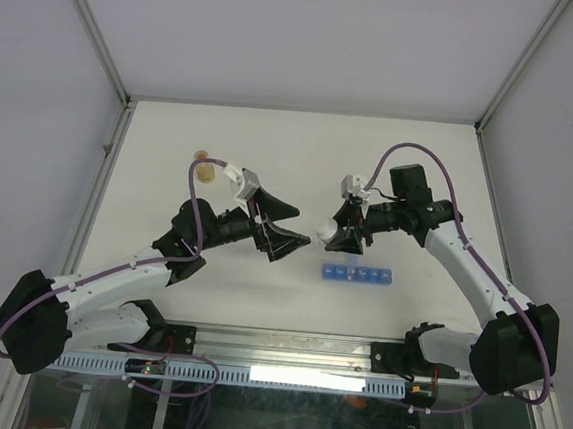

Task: Sort the pills into containers

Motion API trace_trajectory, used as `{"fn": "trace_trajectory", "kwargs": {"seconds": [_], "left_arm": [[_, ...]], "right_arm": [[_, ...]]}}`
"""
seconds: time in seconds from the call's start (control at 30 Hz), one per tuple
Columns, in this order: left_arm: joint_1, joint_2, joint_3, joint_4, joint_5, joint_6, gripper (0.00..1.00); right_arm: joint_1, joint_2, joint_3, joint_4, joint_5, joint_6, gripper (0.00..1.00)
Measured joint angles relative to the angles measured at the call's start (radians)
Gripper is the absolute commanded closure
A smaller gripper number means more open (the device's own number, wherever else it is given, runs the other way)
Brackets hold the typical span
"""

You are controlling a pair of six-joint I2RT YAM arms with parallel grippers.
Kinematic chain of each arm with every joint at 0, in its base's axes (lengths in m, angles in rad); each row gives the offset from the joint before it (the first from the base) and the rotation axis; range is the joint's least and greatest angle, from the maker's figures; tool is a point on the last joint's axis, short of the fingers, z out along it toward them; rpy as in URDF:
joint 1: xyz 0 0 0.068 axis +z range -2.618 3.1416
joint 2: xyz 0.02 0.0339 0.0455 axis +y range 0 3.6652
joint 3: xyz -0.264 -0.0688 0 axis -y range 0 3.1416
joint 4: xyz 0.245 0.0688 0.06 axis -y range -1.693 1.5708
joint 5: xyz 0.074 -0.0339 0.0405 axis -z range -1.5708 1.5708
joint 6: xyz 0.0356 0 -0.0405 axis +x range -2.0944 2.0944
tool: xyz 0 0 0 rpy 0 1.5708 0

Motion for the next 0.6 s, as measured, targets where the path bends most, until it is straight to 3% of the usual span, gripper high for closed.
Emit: {"fn": "trace_trajectory", "kwargs": {"seconds": [0.23,0.6], "left_arm": [[-0.002,-0.045,0.002,-0.044,-0.097,-0.134,0.07],[-0.153,-0.047,0.132,-0.322,-0.371,-0.088,0.08]], "right_arm": [[-0.001,0.000,0.000,0.000,0.000,-0.003,1.00],[-0.001,0.000,0.000,0.000,0.000,-0.005,1.00]]}}
